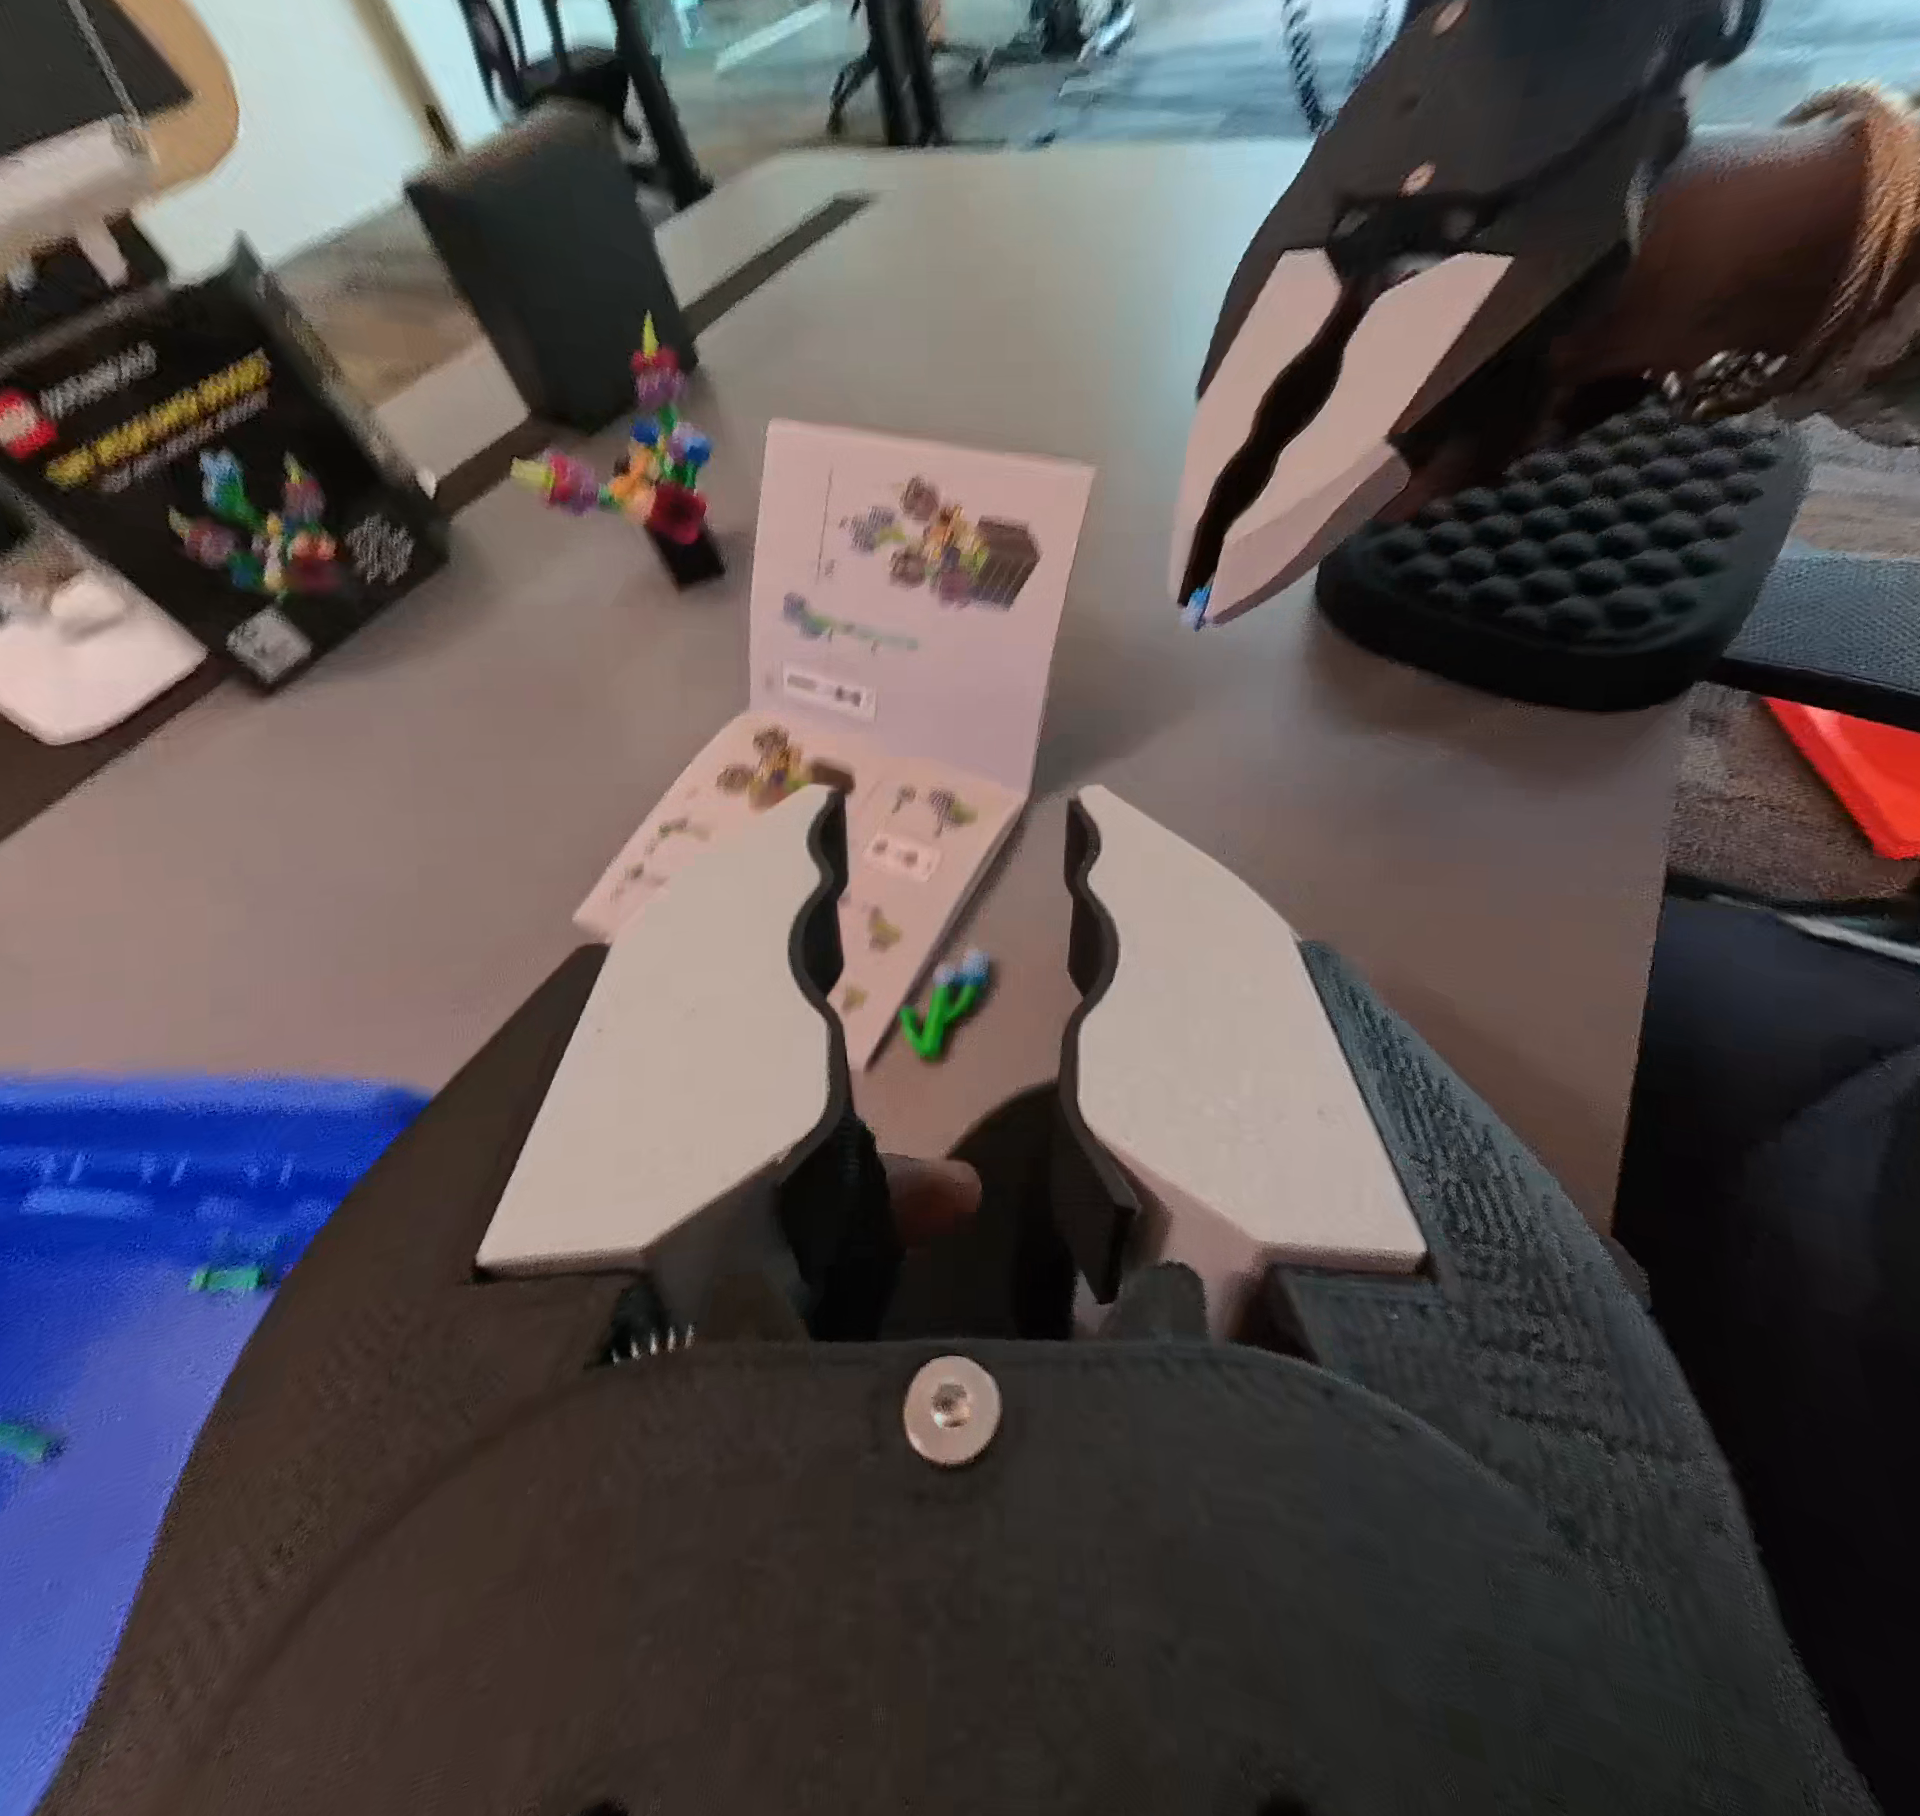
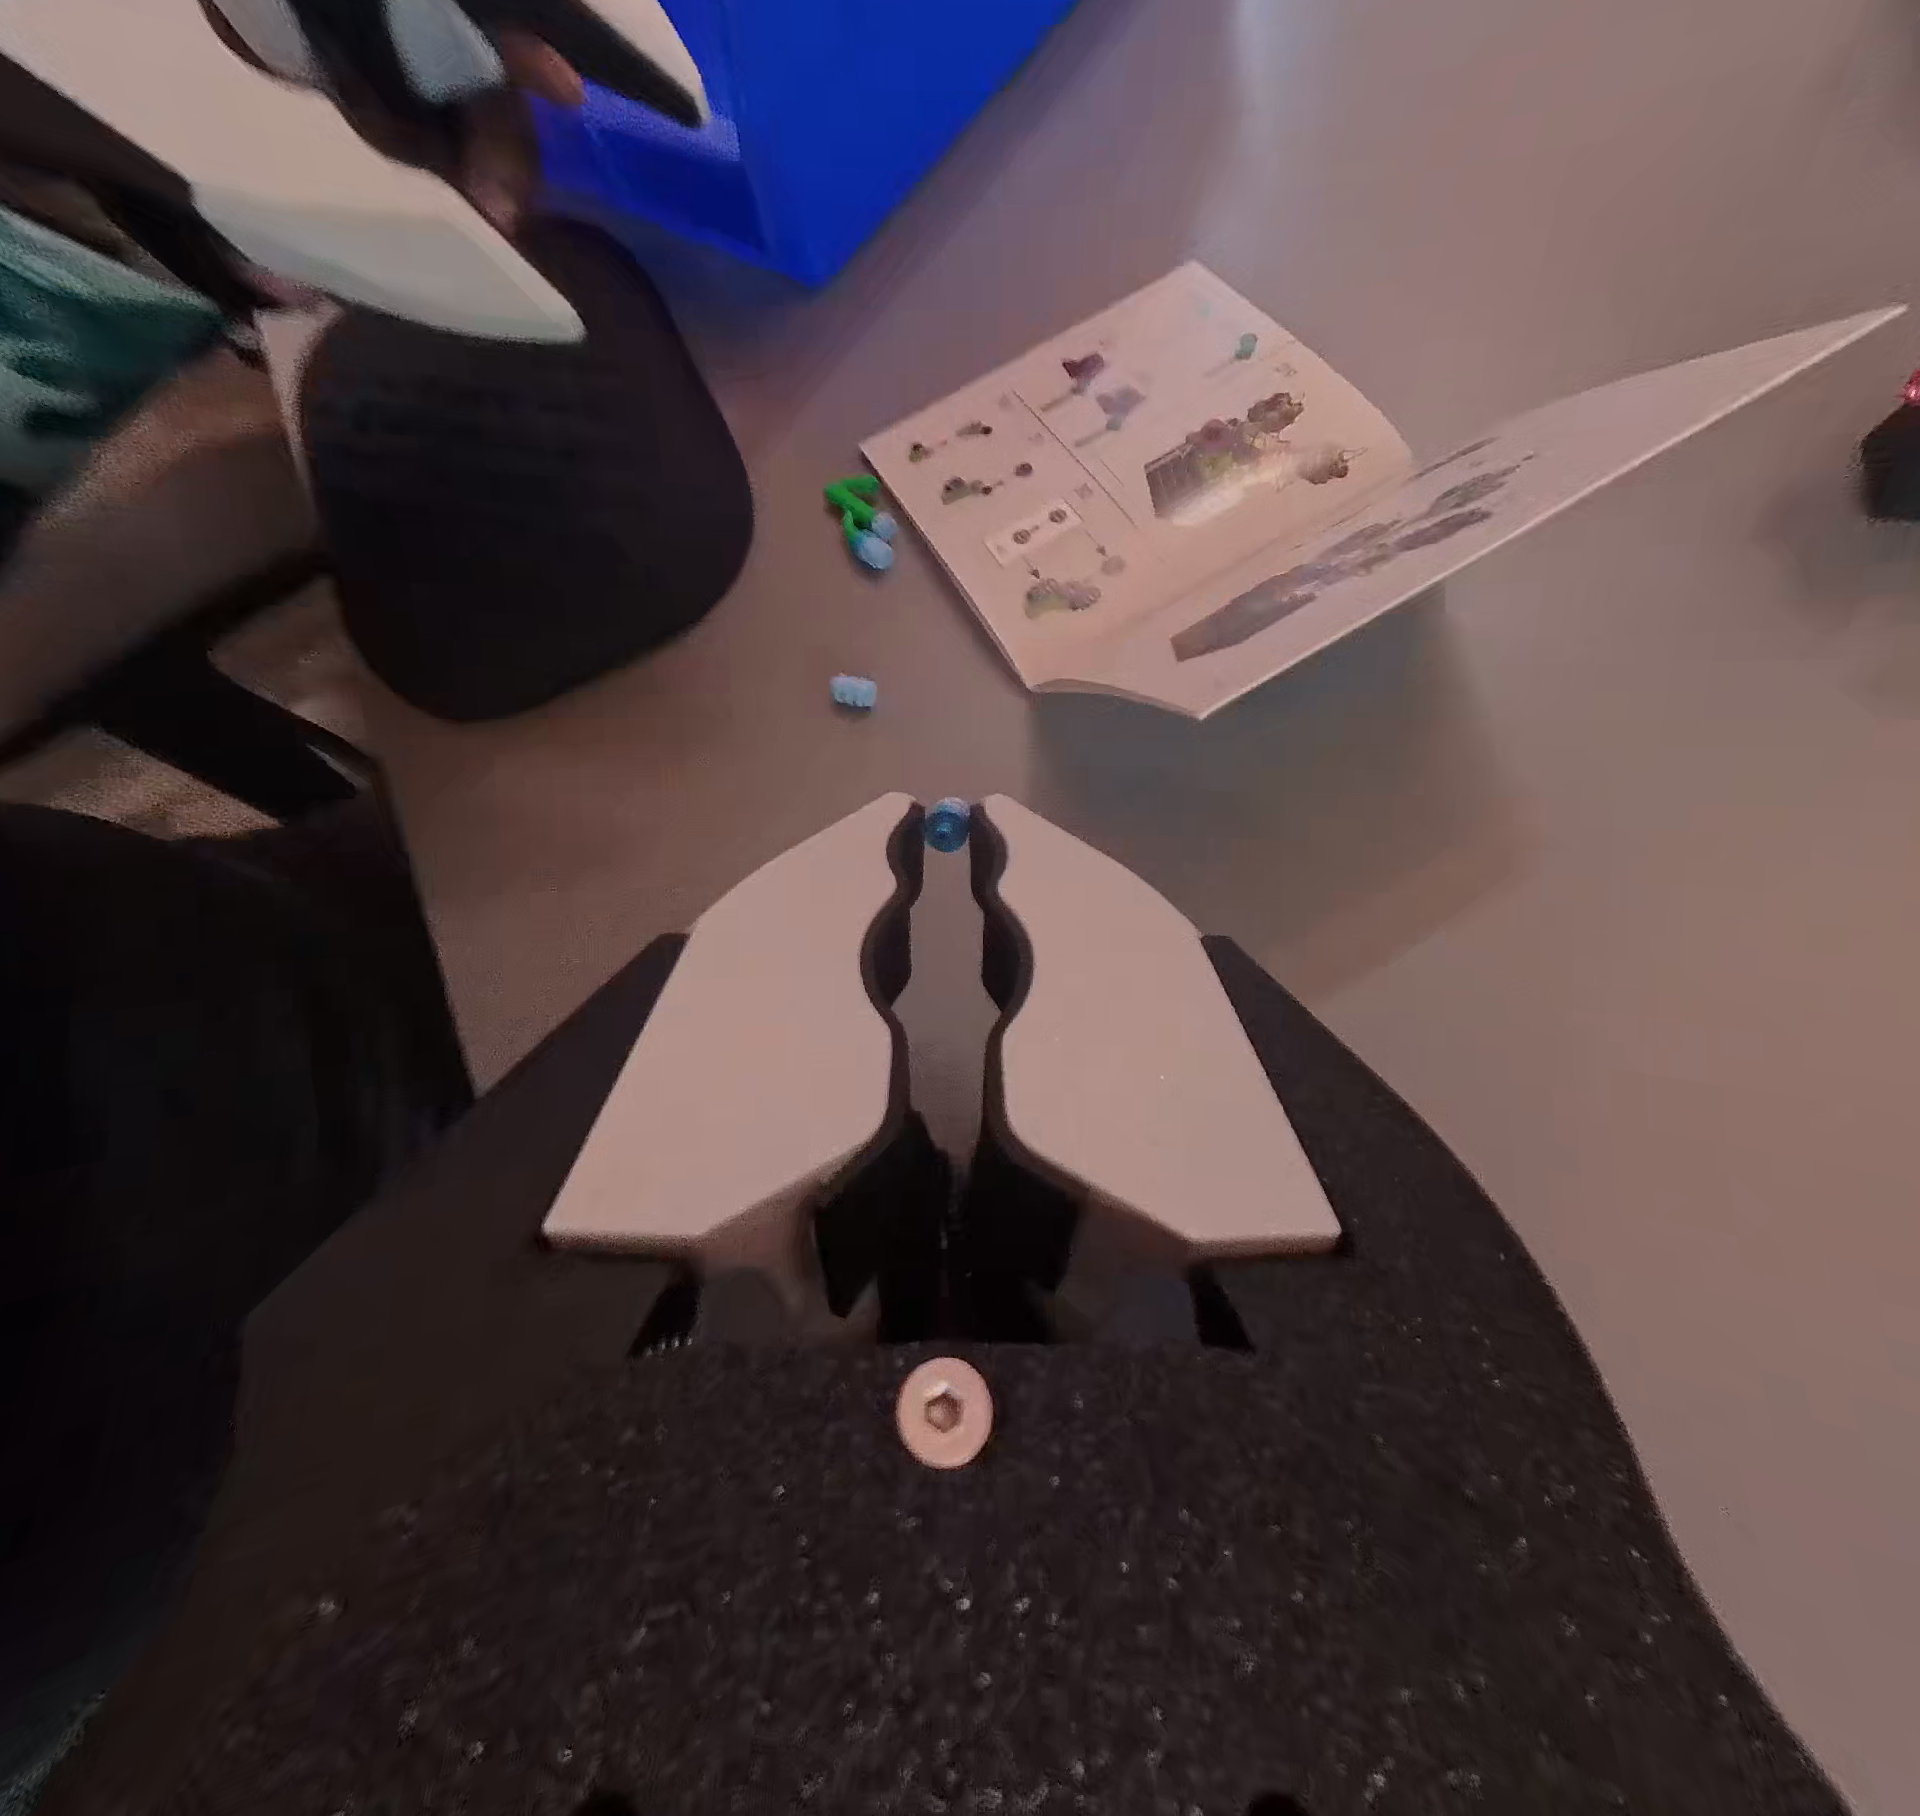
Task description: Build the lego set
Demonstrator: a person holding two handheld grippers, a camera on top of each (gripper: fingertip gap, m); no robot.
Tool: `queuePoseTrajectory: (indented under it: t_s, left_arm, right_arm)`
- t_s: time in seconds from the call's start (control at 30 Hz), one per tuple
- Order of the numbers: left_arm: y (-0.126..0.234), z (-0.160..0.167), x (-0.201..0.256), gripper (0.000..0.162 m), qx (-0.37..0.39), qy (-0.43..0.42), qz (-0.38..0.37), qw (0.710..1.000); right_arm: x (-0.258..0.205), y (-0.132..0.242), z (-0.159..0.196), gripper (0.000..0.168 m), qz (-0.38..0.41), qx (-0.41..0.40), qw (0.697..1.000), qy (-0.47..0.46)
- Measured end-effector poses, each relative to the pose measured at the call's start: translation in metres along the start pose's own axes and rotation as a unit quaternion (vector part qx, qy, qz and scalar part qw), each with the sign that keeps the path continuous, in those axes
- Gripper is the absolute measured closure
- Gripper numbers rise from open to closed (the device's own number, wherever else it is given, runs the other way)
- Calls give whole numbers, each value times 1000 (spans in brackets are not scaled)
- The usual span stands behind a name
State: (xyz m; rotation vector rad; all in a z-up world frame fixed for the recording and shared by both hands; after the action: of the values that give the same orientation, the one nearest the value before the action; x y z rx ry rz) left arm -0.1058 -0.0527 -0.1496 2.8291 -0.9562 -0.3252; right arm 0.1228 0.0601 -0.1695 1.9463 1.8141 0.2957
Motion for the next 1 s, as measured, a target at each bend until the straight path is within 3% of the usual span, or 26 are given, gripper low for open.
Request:
queuePoseTrajectory:
  t_s: [0.2, 0.43, 0.7, 1.0]
  left_arm:
    - [19, 23, 17, 122, -92, 17, -20, 995]
    - [-3, 37, 18, 135, -173, 7, -66, 983]
    - [-24, 52, -4, 141, -250, 42, -41, 966]
    - [-27, 53, -14, 151, -226, 90, -6, 970]
  right_arm:
    - [-10, -26, 14, 160, 37, -64, 995, 62]
    - [-11, -34, 18, 160, 40, -63, 995, 66]
    - [-5, -41, 19, 160, -7, -85, 995, 54]
    - [-2, -41, 21, 153, -11, -116, 993, 35]
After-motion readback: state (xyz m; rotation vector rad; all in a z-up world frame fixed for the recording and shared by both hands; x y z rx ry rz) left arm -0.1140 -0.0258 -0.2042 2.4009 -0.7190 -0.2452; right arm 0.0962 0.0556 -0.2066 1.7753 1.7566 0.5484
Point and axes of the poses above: each gripper's, where its closed fingertips meet, y back along the fingers, z out of its underside, x = y × z across the jaws, the point moved 10 cm from there along y, back along the fingers, and after that the axes turned 10 degrees about x, right-handed, at the moved point
